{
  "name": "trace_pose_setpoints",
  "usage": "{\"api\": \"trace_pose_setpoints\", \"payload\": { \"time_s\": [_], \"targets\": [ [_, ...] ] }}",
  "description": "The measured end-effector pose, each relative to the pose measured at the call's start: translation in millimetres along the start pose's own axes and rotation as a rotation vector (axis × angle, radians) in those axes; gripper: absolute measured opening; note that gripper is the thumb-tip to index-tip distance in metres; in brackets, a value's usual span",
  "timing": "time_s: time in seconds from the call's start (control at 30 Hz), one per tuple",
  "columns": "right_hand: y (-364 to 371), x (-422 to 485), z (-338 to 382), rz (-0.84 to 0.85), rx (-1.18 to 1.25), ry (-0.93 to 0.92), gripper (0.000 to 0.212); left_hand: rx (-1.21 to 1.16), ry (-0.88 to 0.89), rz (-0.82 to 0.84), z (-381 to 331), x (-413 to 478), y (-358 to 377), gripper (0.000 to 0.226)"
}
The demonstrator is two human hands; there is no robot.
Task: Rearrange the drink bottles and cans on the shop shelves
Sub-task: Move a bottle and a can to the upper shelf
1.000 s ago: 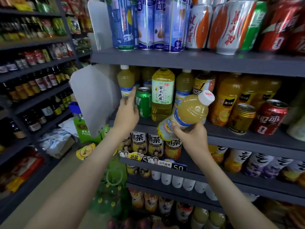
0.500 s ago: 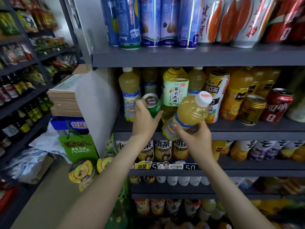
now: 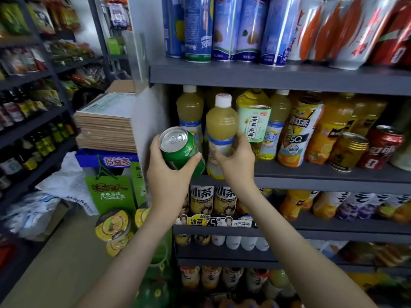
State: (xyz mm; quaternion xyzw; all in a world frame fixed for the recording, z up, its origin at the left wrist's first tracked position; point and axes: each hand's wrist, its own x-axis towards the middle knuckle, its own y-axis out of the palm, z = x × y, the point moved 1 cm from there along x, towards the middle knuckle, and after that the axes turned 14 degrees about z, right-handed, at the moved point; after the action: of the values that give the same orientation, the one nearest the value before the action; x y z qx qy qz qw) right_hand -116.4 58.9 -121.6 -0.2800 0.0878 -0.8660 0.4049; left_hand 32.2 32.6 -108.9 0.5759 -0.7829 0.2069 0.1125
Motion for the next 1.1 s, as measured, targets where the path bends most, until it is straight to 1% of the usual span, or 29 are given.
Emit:
{"api": "trace_pose_setpoints", "payload": {
  "time_s": [0.1,0.23,0.33,0.5,0.6,0.67,0.77,0.8,0.87,0.97,1.03,1.1],
  "targets": [
    [15,17,-2,-0.017,-0.048,0.001,0.045,0.001,-0.004,0.000,-1,-3,-3,0.071],
    [30,35,-11,-0.029,-0.121,0.036,0.059,-0.005,-0.016,-0.010,-5,-6,-2,0.066],
    [34,41,-13,-0.022,-0.191,0.042,0.069,-0.002,-0.027,-0.012,-6,-8,-3,0.068],
    [33,47,-8,0.007,-0.252,0.083,0.073,-0.001,-0.048,0.015,-5,-9,-2,0.067],
    [24,32,-1,0.067,-0.273,0.084,0.071,-0.006,-0.044,0.047,-7,-11,0,0.065],
    [14,15,3,0.107,-0.223,0.049,0.068,-0.007,-0.036,0.084,-10,-11,4,0.063],
    [-6,-9,14,0.119,-0.065,-0.060,0.049,-0.002,-0.021,0.120,-20,-12,8,0.056],
    [-14,-16,19,0.143,0.004,-0.107,0.043,-0.001,-0.011,0.122,-25,-12,9,0.055],
    [-34,-26,30,0.251,0.133,-0.182,0.034,0.017,0.012,0.135,-35,-10,11,0.052],
    [-68,-29,43,0.452,0.233,-0.196,0.024,0.030,0.043,0.187,-54,-5,14,0.049],
    [-92,-26,47,0.516,0.254,-0.165,0.028,-0.005,0.064,0.226,-70,-1,20,0.049],
    [-113,-25,52,0.547,0.171,-0.164,0.044,-0.087,0.094,0.275,-88,4,29,0.044]
  ]
}}
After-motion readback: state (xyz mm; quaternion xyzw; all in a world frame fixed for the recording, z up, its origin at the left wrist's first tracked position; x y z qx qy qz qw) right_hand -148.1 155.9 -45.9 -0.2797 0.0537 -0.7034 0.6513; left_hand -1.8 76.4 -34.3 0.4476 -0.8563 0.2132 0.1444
